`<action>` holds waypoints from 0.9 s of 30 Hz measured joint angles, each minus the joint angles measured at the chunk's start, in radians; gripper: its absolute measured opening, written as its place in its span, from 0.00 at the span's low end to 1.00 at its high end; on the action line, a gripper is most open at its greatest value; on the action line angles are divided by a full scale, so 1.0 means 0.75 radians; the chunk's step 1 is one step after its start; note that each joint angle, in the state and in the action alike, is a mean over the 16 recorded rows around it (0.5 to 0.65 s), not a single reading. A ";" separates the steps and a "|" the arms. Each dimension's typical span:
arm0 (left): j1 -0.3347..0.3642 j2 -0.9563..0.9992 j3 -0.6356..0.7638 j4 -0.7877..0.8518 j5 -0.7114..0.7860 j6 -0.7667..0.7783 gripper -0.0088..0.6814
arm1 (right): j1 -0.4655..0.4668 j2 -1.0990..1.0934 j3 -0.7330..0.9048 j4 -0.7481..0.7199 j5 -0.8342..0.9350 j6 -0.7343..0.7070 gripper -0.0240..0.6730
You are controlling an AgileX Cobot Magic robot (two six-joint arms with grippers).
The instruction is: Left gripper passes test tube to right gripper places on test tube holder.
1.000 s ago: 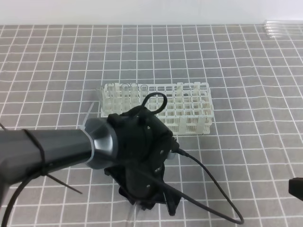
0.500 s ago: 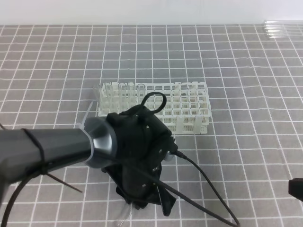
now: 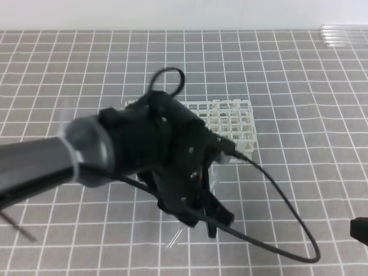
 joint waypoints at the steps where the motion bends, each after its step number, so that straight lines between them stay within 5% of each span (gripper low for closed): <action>1: 0.000 -0.022 0.006 0.000 -0.025 0.011 0.11 | 0.000 0.000 -0.001 0.004 0.003 0.000 0.02; 7: 0.004 -0.186 0.156 0.026 -0.283 0.048 0.12 | 0.000 0.021 -0.026 0.040 0.028 0.001 0.02; 16: 0.095 -0.532 0.622 0.072 -0.869 -0.009 0.11 | 0.045 0.147 -0.146 0.099 0.066 0.001 0.02; 27: 0.259 -0.834 1.048 0.078 -1.454 -0.094 0.12 | 0.405 0.427 -0.403 0.018 -0.104 0.050 0.02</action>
